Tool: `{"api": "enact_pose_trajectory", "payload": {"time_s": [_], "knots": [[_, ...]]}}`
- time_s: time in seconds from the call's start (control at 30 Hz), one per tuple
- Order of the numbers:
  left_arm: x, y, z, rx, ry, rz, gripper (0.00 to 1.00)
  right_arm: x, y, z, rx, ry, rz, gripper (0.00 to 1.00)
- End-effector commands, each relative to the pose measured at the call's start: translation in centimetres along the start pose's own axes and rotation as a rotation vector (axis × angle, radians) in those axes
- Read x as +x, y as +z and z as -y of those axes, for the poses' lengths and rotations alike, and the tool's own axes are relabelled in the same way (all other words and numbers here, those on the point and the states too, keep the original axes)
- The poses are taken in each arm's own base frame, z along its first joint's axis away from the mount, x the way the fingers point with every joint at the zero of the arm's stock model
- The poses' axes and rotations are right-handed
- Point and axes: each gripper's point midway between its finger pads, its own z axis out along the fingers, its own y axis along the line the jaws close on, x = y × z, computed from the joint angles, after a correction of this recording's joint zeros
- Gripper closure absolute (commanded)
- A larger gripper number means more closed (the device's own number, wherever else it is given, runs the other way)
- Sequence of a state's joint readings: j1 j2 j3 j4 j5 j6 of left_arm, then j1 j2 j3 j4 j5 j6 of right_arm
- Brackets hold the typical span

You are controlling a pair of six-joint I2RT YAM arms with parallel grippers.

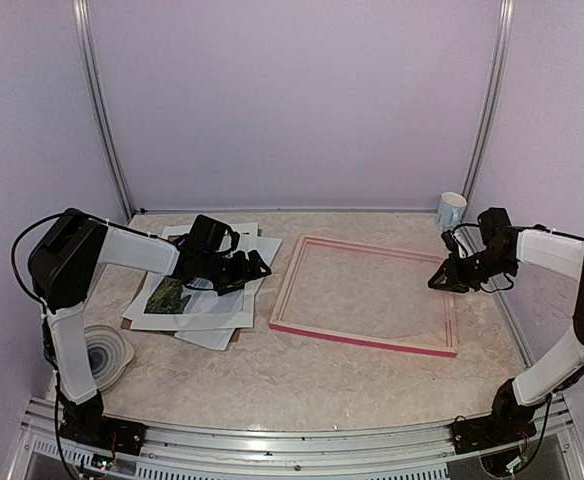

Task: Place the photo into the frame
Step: Place the glass panel at the frame body.

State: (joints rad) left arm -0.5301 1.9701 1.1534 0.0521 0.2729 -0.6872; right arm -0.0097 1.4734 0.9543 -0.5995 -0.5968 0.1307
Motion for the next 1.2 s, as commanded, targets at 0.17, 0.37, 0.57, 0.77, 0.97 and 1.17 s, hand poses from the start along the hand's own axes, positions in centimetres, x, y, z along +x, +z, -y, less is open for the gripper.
{"api": "enact_pose_trajectory", "payload": {"time_s": [0.17, 0.37, 0.57, 0.77, 0.97, 1.17], "knots": [[-0.8, -0.3, 1.0, 0.010, 0.021, 0.019, 0.05, 0.8, 0.6, -1.4, -0.030, -0.028, -0.019, 0.82], [-0.8, -0.4, 1.1, 0.011, 0.020, 0.020, 0.05, 0.9, 0.6, -1.2, -0.008, -0.026, -0.024, 0.75], [-0.9, -0.4, 1.2, 0.014, 0.021, 0.021, 0.05, 1.0, 0.5, -1.0, 0.007, -0.021, -0.029, 0.72], [-0.9, -0.4, 1.1, 0.012, 0.021, 0.021, 0.05, 1.0, 0.3, -0.8, 0.027, -0.018, -0.032, 0.68], [-0.9, -0.4, 1.1, 0.012, 0.021, 0.021, 0.05, 0.9, 0.1, -0.7, 0.047, -0.016, -0.034, 0.61], [-0.9, -0.4, 1.1, 0.010, 0.020, 0.022, 0.05, 0.9, -0.3, -0.2, 0.093, -0.007, -0.046, 0.58]]}}
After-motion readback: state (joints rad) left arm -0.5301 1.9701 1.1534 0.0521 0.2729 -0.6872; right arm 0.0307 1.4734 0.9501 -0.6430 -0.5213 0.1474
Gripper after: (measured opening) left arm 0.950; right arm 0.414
